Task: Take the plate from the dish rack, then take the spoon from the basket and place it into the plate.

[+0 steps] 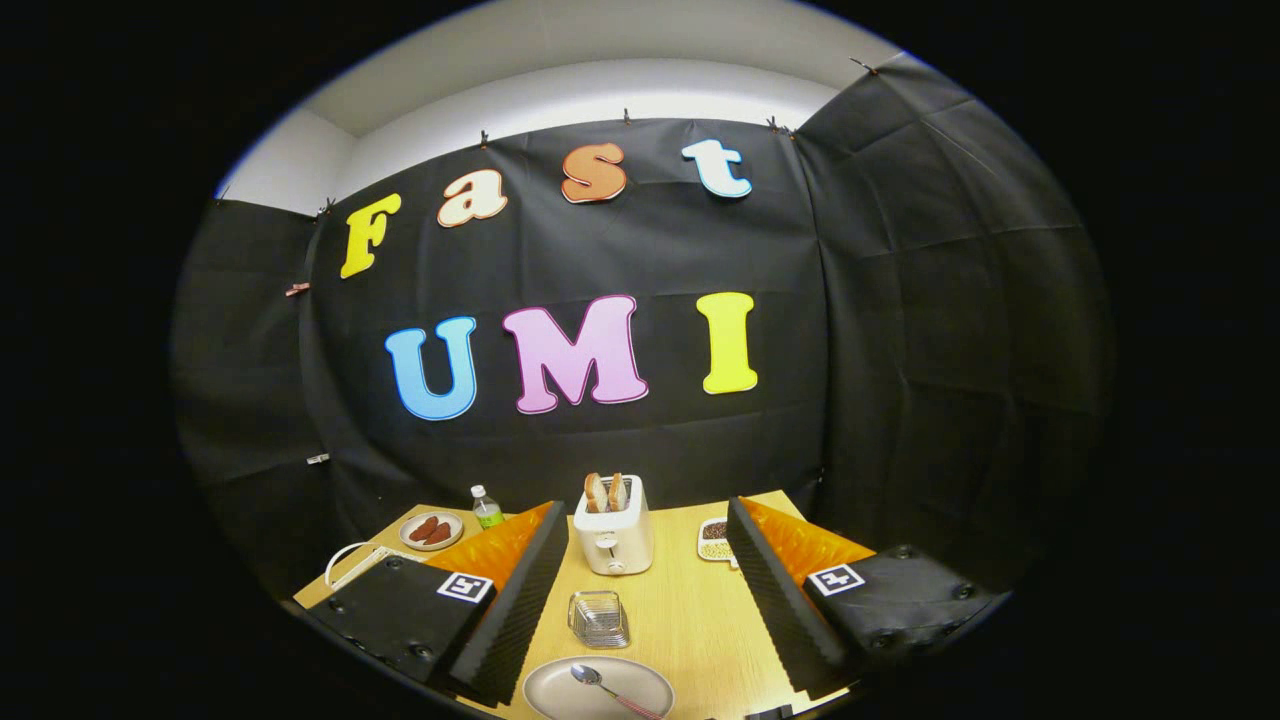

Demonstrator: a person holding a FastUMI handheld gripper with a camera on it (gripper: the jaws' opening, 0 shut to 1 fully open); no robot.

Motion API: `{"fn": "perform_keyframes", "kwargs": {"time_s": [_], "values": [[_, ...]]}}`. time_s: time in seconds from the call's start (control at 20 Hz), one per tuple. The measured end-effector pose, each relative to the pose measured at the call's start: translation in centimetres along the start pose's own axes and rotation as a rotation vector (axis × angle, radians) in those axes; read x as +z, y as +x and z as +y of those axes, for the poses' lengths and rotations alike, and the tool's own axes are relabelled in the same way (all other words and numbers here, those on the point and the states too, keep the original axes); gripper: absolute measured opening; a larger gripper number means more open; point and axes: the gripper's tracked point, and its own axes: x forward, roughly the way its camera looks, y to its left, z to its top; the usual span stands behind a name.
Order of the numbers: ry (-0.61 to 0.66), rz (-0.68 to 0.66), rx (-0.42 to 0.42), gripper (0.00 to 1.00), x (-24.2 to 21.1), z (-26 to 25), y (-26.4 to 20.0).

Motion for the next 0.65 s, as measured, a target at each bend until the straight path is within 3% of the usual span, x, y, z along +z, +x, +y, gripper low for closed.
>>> {"fn": "perform_keyframes", "kwargs": {"time_s": [0.65], "values": [[0.009, 0.030, -0.021, 0.98, -1.2, -0.2, -0.6]]}}
